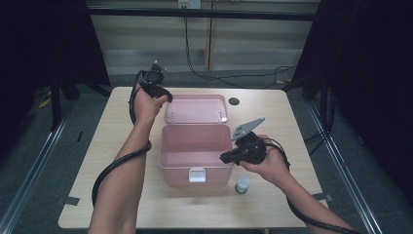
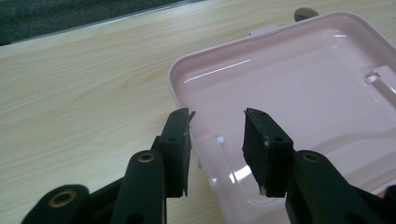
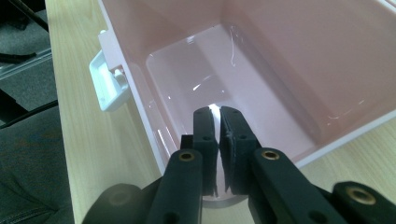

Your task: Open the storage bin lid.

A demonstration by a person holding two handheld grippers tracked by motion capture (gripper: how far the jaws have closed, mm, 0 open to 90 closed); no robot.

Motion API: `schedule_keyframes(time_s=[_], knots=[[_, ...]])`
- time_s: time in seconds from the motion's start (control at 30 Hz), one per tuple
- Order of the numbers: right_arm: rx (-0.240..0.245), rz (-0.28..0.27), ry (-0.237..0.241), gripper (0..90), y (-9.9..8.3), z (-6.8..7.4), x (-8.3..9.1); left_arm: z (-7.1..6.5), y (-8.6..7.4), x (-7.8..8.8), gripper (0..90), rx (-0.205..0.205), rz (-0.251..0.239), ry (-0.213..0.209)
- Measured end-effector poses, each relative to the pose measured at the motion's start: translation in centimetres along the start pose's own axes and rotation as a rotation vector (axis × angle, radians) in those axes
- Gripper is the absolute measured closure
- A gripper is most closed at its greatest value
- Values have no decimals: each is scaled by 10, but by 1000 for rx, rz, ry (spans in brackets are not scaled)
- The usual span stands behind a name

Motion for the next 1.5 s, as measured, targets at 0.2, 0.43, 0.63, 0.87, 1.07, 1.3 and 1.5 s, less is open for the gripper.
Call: schedule_keyframes(time_s=[0.2, 0.43, 0.63, 0.87, 1.07, 1.3, 1.5], knots=[[-8, 7, -28, 815, -1, -4, 4, 7, -11, 3, 538, 26, 22, -11], [-18, -13, -34, 759, 0, -8, 12, 18, -22, 10, 451, 48, 10, -8], [-29, -28, -65, 684, 2, -14, 24, 28, -34, 16, 404, 61, -3, 0], [-75, -37, -83, 633, -5, -23, 38, 34, -48, 21, 351, 65, -26, -8], [-100, -34, -100, 577, -15, -29, 44, 39, -63, 20, 316, 58, -43, -9], [-128, -29, -108, 532, -26, -34, 51, 45, -80, 19, 288, 50, -68, -15], [-143, -17, -114, 483, -38, -37, 50, 48, -96, 16, 269, 32, -79, -21]])
Point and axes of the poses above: each handheld gripper's, and its own axes: x roughly backward along the jaws, y roughly out of its top, z roughly to its left, the point moved 9 cm from there along -x, roughly forward along the jaws, and after that the axes turned 1 degree about -x, right-handed, at the moved point
